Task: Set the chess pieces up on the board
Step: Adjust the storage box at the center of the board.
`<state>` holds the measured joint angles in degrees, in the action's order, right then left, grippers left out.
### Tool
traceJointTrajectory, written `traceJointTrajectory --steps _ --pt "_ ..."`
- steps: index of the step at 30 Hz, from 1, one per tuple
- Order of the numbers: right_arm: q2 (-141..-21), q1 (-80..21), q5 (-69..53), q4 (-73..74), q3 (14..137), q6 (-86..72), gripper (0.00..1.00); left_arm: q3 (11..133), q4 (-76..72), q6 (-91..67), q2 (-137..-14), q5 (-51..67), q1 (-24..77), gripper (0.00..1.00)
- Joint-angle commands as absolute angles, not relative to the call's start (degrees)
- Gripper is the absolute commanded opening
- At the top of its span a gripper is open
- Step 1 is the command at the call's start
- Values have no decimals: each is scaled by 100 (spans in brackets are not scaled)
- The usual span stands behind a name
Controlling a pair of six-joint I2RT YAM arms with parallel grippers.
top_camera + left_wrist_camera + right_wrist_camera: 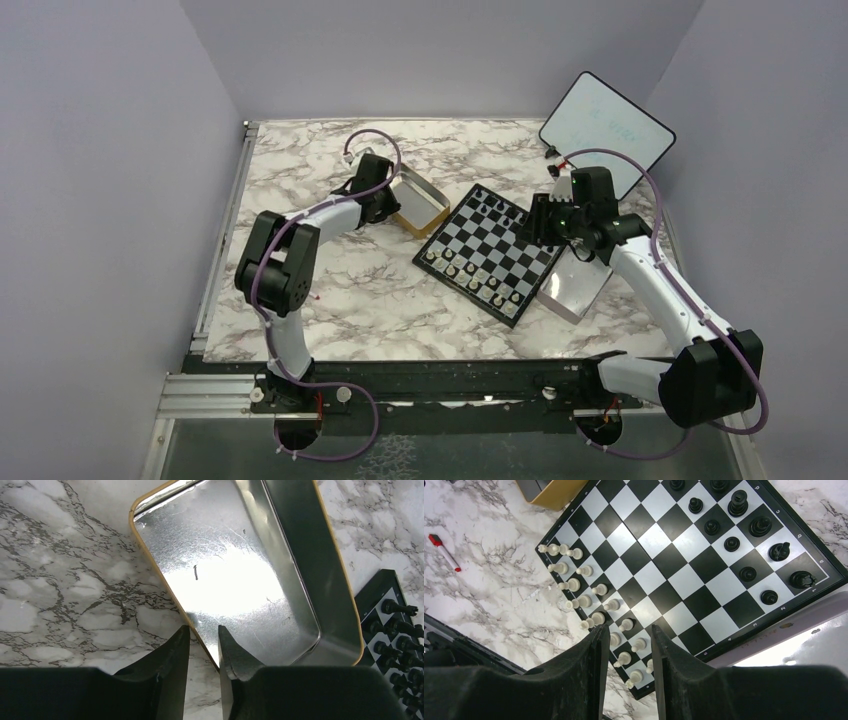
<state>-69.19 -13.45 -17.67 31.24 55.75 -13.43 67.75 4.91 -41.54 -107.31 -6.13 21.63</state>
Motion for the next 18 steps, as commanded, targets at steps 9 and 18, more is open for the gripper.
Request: traceJointTrajectory --steps 9,18 --pt "-6899 -1338 -1856 2997 5578 -1235 41 7733 929 -2526 -11140 -1028 2062 10" --pt "-6874 -1337 -1820 3048 5603 -1218 41 8270 975 -788 -11471 -447 1768 0"
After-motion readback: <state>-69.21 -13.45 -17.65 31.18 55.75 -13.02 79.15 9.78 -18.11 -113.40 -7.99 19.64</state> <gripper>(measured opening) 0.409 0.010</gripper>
